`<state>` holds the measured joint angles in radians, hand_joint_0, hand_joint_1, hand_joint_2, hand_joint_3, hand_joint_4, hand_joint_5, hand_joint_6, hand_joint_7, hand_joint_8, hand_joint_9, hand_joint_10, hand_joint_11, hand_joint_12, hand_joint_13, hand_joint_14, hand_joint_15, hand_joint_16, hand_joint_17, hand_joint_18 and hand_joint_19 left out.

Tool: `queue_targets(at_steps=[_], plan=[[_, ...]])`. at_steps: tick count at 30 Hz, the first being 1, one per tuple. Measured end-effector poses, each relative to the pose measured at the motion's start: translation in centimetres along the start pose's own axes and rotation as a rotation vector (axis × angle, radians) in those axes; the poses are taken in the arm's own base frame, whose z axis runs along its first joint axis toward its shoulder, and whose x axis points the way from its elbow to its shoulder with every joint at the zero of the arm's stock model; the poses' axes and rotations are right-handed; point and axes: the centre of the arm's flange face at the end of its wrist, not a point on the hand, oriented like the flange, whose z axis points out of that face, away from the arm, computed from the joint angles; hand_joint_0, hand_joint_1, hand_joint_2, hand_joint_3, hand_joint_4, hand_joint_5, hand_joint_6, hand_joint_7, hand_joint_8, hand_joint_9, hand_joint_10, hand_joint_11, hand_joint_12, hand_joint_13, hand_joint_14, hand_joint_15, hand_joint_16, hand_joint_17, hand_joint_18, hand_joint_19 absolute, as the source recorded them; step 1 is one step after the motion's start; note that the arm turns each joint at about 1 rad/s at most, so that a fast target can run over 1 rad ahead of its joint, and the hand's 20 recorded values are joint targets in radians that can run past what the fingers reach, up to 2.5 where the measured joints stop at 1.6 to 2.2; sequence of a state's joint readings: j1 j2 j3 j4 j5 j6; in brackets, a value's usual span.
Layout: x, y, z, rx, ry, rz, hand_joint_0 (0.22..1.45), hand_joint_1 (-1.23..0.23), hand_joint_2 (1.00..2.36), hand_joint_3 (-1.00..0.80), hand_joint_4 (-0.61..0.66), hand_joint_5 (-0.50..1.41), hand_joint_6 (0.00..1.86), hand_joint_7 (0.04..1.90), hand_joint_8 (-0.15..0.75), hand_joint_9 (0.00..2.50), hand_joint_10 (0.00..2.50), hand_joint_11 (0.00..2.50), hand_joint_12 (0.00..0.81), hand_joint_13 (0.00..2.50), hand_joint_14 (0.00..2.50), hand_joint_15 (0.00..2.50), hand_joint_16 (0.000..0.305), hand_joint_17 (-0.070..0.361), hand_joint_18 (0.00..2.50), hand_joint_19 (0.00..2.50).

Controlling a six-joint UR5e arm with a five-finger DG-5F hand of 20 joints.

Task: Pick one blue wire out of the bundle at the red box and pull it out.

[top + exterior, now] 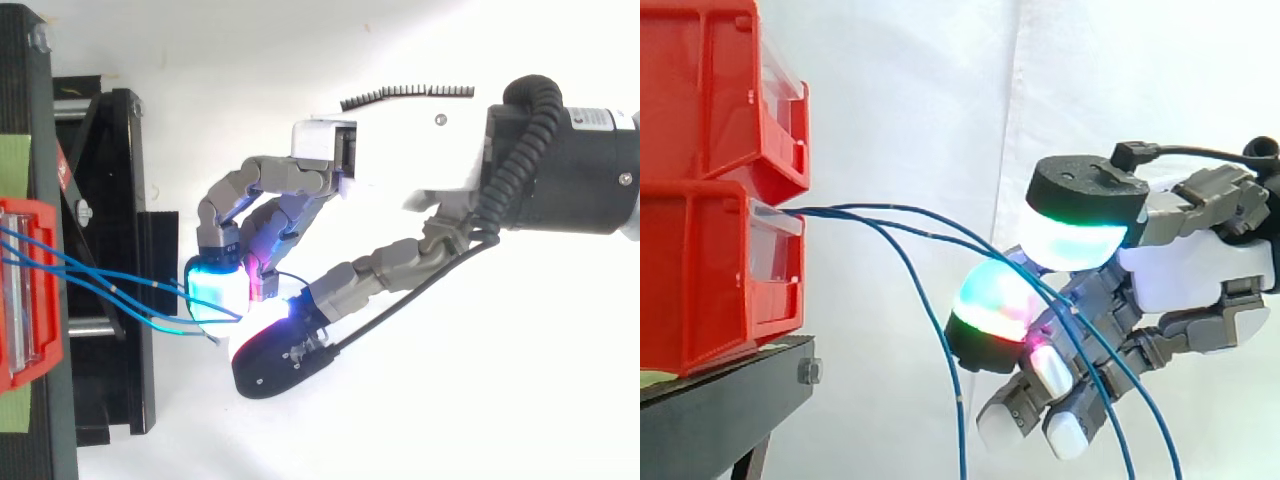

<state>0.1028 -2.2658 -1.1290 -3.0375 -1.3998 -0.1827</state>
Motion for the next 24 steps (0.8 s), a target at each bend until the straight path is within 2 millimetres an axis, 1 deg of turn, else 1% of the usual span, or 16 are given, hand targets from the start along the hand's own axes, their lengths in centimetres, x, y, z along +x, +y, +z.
queue_targets(at_steps=[7, 12, 16, 19, 21, 22, 23, 24], plan=[[-0.04, 0.17, 0.03, -0.002, -0.002, -0.002, 0.61, -0.72, 1.02, -0.29, 0.21, -0.21, 0.9, 1.02, 0.384, 0.87, 0.02, 0.66, 0.456, 0.65, 0.01, 0.28, 0.063, 0.143, 0.69, 0.43], [-0.03, 0.18, 0.03, -0.001, 0.0, -0.001, 0.64, -0.82, 1.01, -0.31, 0.23, -0.22, 0.9, 0.99, 0.375, 0.84, 0.02, 0.68, 0.46, 0.65, 0.01, 0.28, 0.063, 0.143, 0.7, 0.4], [-0.03, 0.2, 0.03, -0.002, 0.0, -0.001, 0.67, -0.84, 1.01, -0.32, 0.26, -0.22, 0.87, 0.96, 0.366, 0.83, 0.02, 0.67, 0.456, 0.65, 0.01, 0.28, 0.063, 0.142, 0.71, 0.4], [-0.03, 0.2, 0.03, -0.002, 0.0, -0.003, 0.66, -0.78, 1.02, -0.28, 0.27, -0.21, 0.8, 0.93, 0.359, 0.83, 0.02, 0.65, 0.453, 0.64, 0.01, 0.27, 0.063, 0.141, 0.7, 0.41], [-0.03, 0.2, 0.03, -0.002, 0.0, -0.003, 0.63, -0.67, 1.02, -0.26, 0.28, -0.18, 0.71, 0.98, 0.36, 0.83, 0.02, 0.65, 0.45, 0.63, 0.01, 0.28, 0.063, 0.142, 0.68, 0.43], [-0.03, 0.2, 0.03, -0.002, 0.0, -0.004, 0.63, -0.65, 1.02, -0.26, 0.28, -0.18, 0.7, 1.0, 0.36, 0.83, 0.02, 0.64, 0.45, 0.63, 0.01, 0.28, 0.063, 0.142, 0.68, 0.43], [-0.02, 0.2, 0.03, -0.002, 0.001, -0.004, 0.61, -0.59, 1.02, -0.26, 0.28, -0.16, 0.63, 1.1, 0.363, 0.83, 0.02, 0.63, 0.45, 0.62, 0.01, 0.29, 0.063, 0.142, 0.66, 0.45], [-0.01, 0.2, 0.03, -0.002, 0.001, -0.004, 0.61, -0.56, 1.02, -0.28, 0.28, -0.15, 0.6, 1.16, 0.36, 0.84, 0.02, 0.63, 0.45, 0.62, 0.01, 0.29, 0.064, 0.143, 0.65, 0.45]])
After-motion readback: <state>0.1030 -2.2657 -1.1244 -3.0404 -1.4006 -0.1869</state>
